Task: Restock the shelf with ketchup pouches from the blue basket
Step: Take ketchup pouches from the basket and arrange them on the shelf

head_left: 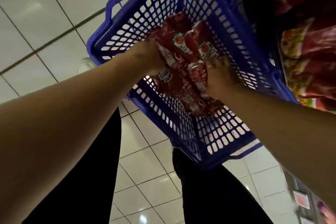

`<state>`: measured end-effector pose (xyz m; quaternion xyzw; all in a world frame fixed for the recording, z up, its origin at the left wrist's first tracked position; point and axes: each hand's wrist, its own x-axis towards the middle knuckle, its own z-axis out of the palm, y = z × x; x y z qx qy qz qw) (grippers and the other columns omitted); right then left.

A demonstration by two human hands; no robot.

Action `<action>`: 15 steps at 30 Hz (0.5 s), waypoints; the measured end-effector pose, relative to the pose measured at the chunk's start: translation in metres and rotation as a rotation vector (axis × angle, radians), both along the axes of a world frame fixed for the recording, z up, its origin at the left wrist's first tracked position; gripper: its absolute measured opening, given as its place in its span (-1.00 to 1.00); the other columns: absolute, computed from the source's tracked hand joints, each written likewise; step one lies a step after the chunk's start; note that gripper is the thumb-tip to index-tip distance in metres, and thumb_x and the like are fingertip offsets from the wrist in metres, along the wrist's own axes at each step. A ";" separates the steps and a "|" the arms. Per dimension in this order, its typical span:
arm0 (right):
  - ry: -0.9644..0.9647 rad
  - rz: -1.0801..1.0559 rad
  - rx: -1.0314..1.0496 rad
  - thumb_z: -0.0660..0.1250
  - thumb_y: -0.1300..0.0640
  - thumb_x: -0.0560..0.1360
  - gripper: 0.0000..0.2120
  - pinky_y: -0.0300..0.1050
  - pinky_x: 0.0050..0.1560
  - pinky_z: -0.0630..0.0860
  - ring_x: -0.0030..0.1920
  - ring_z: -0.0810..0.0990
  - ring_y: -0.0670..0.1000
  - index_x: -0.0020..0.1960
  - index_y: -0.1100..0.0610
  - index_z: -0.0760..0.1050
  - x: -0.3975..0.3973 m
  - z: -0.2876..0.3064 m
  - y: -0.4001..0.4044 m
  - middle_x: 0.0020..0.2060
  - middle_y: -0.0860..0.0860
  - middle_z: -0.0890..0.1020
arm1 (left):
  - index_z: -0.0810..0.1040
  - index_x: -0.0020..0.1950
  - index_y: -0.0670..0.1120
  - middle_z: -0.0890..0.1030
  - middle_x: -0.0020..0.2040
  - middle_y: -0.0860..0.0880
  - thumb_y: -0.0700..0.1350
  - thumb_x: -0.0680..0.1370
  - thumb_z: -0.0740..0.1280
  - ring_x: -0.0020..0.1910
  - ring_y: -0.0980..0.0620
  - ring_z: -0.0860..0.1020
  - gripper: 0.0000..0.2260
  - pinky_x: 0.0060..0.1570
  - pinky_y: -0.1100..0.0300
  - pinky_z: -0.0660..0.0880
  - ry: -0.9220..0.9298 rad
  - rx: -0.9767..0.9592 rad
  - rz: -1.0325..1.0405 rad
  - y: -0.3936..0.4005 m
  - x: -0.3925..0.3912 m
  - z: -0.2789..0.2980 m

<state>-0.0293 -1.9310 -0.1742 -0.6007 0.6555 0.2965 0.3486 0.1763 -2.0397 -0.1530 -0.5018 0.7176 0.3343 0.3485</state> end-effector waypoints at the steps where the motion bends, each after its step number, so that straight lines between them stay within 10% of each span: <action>1: -0.008 -0.017 -0.024 0.53 -0.01 0.39 -0.03 0.08 0.51 0.18 0.50 0.16 0.24 0.60 0.11 0.04 -0.003 0.000 0.002 0.52 0.16 0.24 | 0.44 0.45 0.01 0.56 0.30 -0.13 0.04 0.62 0.30 0.18 -0.17 0.56 -0.60 0.04 -0.02 0.51 0.013 0.036 -0.007 0.001 -0.005 -0.009; 7: -0.018 -0.084 -0.023 0.58 0.00 0.32 -0.02 0.20 0.39 0.35 0.49 0.13 0.24 0.59 -0.11 0.11 -0.024 -0.010 0.003 0.52 0.11 0.14 | 0.02 0.64 0.12 0.07 0.62 -0.20 0.07 0.54 0.39 0.55 -0.33 0.15 -0.23 0.51 -0.18 0.25 -0.102 0.043 0.436 0.014 -0.006 -0.055; 15: -0.024 -0.056 0.008 0.46 0.15 0.46 -0.26 0.17 0.36 0.37 0.44 0.28 0.26 0.55 -0.02 0.20 -0.022 -0.002 -0.006 0.44 0.13 0.37 | 0.05 0.60 0.14 0.41 0.46 -0.18 0.11 0.41 0.55 0.40 -0.27 0.43 -0.08 0.34 -0.16 0.45 -0.075 0.050 0.482 0.015 0.000 -0.082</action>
